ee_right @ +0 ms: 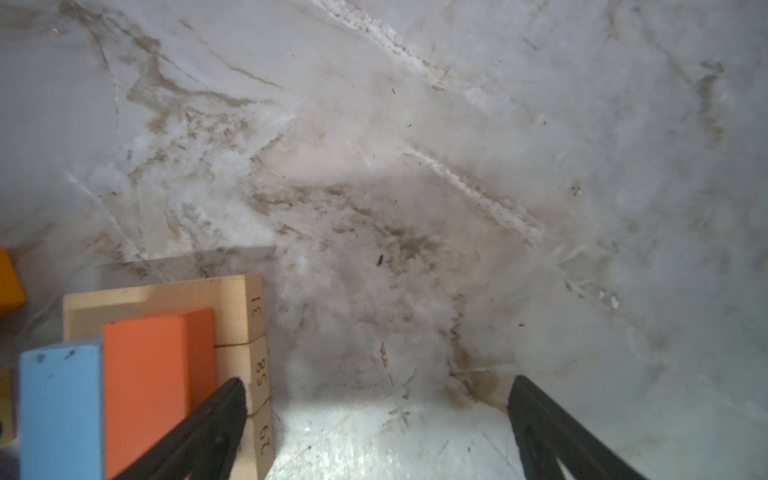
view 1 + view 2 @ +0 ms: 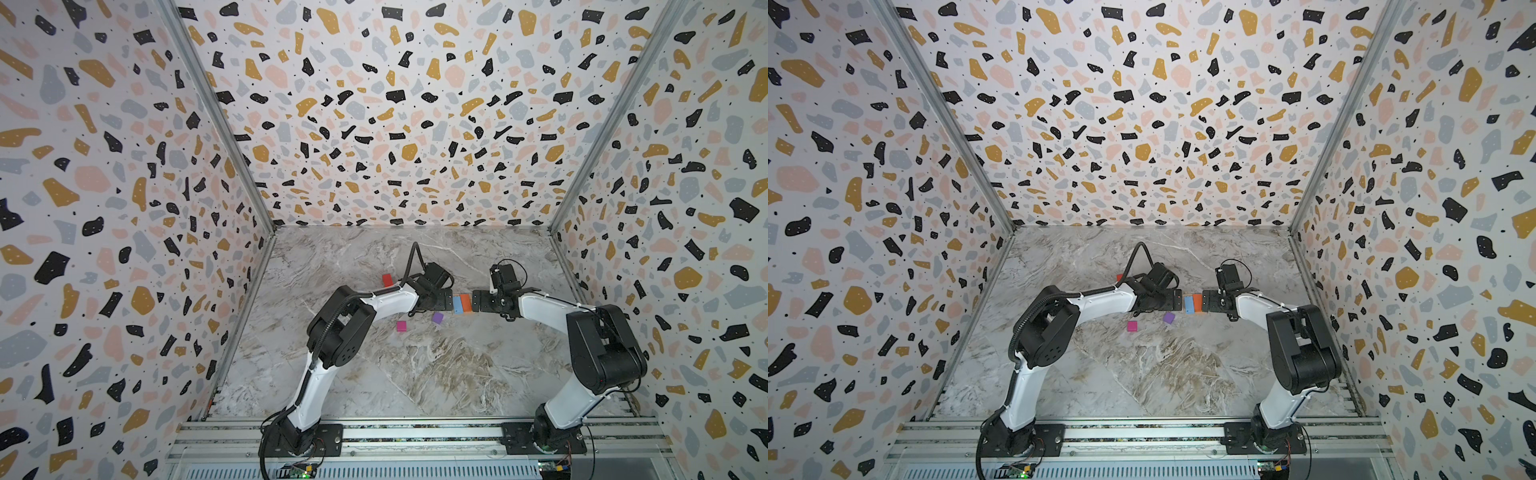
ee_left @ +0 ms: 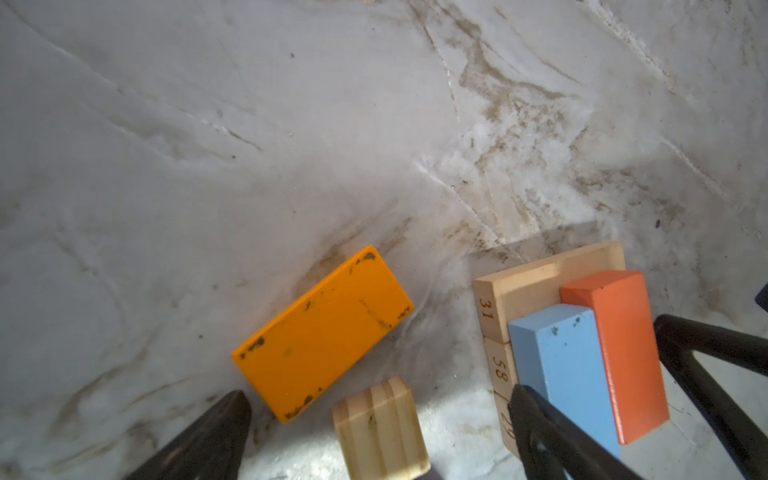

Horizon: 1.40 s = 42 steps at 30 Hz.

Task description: Build the wood block tower

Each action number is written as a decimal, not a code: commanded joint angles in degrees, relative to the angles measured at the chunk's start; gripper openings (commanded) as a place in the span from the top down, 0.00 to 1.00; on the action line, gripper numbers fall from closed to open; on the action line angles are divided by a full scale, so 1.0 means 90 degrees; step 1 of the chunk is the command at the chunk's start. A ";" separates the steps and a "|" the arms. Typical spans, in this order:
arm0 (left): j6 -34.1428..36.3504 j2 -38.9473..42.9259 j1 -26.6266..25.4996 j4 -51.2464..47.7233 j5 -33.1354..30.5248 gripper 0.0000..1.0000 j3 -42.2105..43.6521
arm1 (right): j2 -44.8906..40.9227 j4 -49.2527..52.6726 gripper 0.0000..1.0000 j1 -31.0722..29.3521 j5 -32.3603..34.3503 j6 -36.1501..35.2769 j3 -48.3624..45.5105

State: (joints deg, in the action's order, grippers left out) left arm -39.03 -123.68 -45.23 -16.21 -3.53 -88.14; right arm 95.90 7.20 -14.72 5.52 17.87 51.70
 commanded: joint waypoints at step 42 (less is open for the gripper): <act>-0.0068 -0.0428 -0.0120 -0.0079 0.0158 0.00 -0.0265 | 0.0046 0.0014 0.01 0.0020 -0.0113 -0.0009 0.0114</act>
State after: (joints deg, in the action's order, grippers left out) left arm -39.09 -125.21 -45.82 -15.35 -3.55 -90.00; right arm 96.05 6.81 -14.72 4.58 17.85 51.70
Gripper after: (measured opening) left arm 0.998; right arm 0.986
